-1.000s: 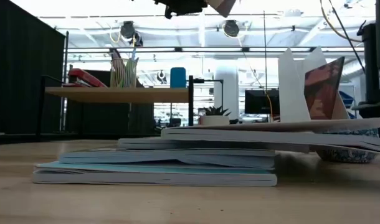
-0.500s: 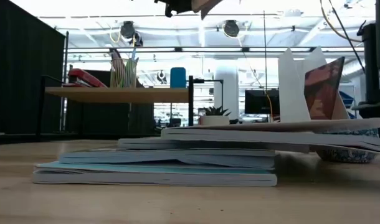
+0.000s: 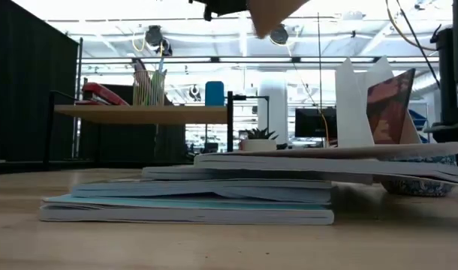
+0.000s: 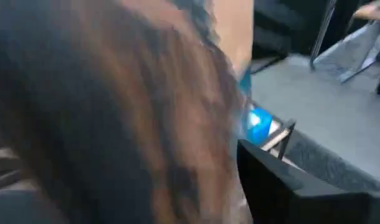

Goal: Stock shelves
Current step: Put the blue/brown book into the white book shelf

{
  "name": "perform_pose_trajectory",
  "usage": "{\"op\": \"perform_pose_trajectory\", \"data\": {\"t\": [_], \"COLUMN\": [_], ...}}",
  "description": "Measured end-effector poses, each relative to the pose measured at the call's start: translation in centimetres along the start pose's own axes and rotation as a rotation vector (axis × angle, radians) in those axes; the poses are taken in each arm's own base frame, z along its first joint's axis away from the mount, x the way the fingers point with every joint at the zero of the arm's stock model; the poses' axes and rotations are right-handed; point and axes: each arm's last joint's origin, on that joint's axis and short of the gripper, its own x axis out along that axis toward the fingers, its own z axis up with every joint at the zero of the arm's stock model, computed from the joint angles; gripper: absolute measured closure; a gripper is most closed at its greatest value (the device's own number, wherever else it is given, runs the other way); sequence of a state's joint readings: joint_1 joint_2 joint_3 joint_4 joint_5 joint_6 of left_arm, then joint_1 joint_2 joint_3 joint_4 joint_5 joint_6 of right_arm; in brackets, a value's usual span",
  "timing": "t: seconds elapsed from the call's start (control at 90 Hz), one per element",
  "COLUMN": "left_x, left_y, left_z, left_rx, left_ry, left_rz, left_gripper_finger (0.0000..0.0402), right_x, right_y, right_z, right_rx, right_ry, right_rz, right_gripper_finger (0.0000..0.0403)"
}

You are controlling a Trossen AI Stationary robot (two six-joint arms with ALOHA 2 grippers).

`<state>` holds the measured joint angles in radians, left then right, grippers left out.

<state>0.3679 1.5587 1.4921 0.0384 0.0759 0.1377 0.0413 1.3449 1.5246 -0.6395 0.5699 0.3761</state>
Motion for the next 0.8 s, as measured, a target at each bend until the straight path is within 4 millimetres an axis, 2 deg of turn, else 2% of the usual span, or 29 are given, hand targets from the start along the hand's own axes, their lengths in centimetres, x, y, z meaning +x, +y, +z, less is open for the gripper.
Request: {"op": "perform_pose_trajectory", "data": {"t": [0.089,0.133,0.289,0.5,0.678,0.8], "left_x": [0.0,0.0,0.0,0.0,-0.2,-0.2], "left_y": [0.0,0.0,0.1,0.8,1.5,1.5], "left_z": [0.0,0.0,-0.1,-1.0,-1.7,-1.9], "left_rx": [-0.001,-0.001,-0.001,-0.003,-0.008,-0.01], "left_ry": [0.005,0.004,0.008,0.096,0.162,0.181], "left_rz": [0.007,0.007,0.011,0.071,0.096,0.095], "left_gripper_finger": [0.0254,0.0254,0.0254,0.0254,0.0254,0.0254], "right_x": [0.1,0.0,-0.8,-4.6,-7.3,-8.4], "right_y": [-0.3,-0.5,-1.0,-2.5,-4.7,-6.3], "right_z": [0.1,0.2,0.4,0.6,-1.1,-2.3], "right_rx": [0.002,-0.012,-0.023,0.032,0.062,0.101], "right_ry": [0.006,0.003,-0.022,-0.08,-0.029,-0.011], "right_rz": [0.008,-0.005,-0.064,-0.163,-0.352,-0.497], "right_gripper_finger": [0.036,0.0382,0.0391,0.0397,0.0397,0.0397]}}
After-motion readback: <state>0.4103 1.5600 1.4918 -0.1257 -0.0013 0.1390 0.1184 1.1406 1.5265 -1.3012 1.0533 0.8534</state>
